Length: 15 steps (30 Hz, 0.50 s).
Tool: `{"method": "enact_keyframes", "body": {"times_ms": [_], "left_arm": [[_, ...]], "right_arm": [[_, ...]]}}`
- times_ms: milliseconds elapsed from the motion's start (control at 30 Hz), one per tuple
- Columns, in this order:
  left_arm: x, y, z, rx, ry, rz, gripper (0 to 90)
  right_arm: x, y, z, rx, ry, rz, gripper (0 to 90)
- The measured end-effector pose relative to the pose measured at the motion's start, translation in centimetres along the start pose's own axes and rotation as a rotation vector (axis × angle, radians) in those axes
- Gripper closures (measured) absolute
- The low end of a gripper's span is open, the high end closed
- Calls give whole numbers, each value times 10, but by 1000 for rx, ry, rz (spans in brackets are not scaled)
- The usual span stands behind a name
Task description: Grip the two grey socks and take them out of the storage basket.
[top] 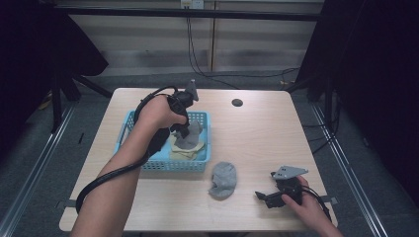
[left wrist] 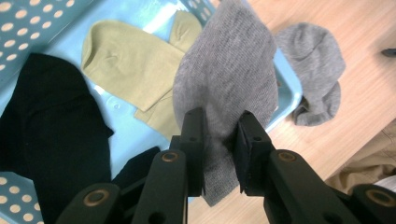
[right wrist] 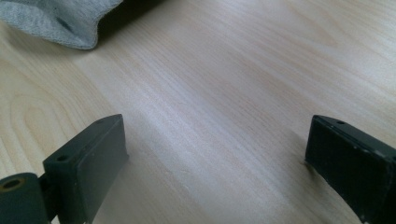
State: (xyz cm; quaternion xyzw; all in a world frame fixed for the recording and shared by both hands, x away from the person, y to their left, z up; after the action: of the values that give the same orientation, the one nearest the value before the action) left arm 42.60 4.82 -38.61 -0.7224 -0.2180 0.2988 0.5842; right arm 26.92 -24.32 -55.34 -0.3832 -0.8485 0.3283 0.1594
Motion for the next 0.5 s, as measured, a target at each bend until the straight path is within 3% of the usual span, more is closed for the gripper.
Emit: {"method": "enact_keyframes", "body": {"times_ms": [500], "left_arm": [[-40, -24, -15, -4, 107, 25, 755]], "right_arm": [[0, 0, 0, 0, 0, 0, 48]]}}
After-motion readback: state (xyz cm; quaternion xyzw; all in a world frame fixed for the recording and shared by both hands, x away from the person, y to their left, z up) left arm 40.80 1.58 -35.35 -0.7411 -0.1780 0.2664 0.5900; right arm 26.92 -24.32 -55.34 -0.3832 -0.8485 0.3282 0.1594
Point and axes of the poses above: each handheld gripper's, and its own axes: y roughly forward along the jaws, z roughly out of its underside, x roughly to its left, the point moved 6 cm from there along y, roughly forward along the jaws, and after that the axes turned 2 degrees about -x, right-handed, at the moved point
